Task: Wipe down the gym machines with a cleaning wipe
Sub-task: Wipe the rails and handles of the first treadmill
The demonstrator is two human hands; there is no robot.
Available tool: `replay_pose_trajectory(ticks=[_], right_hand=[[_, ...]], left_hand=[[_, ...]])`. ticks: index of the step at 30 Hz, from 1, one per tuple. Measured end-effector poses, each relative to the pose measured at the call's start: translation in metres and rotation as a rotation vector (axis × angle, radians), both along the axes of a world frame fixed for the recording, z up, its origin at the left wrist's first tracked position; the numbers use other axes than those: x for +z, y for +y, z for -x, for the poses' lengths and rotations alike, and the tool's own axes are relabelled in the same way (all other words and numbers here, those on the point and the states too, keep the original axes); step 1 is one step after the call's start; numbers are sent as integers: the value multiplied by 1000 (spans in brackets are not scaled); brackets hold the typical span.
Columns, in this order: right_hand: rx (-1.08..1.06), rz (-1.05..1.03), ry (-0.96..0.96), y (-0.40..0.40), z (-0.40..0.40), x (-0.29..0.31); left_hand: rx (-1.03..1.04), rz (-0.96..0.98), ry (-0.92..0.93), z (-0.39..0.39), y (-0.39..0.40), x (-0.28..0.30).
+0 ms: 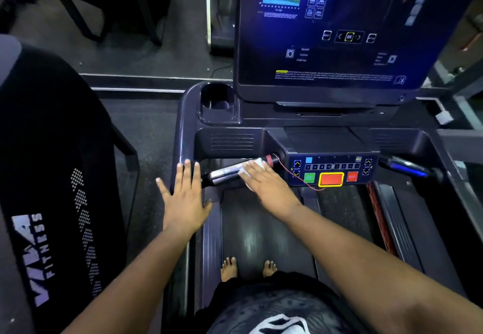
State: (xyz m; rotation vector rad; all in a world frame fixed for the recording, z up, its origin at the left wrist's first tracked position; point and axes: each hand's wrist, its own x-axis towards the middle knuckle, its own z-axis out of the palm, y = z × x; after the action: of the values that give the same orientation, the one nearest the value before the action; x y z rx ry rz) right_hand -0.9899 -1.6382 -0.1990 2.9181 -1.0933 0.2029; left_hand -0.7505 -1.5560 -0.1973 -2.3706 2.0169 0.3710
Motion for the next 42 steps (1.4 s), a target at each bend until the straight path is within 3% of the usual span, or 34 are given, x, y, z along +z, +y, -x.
replay_pose_trajectory(ticks=[5,8,15,21,24,28,29,33,36,42], right_hand=[[-390,-506,-624,11,19,22],[-506,-646,-816,11,26,37],[-567,-401,-845,-37,74,71],[-579,-414,-994,-73,94,79],[-549,-375,-854,-78,97,76],[-371,-463,-190,-85,83,60],[-352,-471,-101,-85,80,58],[-261,-553,60,-85,81,62],[-335,-672,177,-110,73,64],[-364,-724,226,-103,64,70]], left_hand=[[-80,36,-39,26,-10,5],[-171,17,6,55,-25,11],[-294,-67,54,119,-61,23],[-235,-83,90,151,-82,29],[-194,-95,84,155,-84,28],[-169,-106,79,158,-84,29],[-167,-112,78,158,-85,29],[-172,-120,80,153,-87,26],[-191,-109,123,151,-96,25],[-252,-79,226,153,-111,22]])
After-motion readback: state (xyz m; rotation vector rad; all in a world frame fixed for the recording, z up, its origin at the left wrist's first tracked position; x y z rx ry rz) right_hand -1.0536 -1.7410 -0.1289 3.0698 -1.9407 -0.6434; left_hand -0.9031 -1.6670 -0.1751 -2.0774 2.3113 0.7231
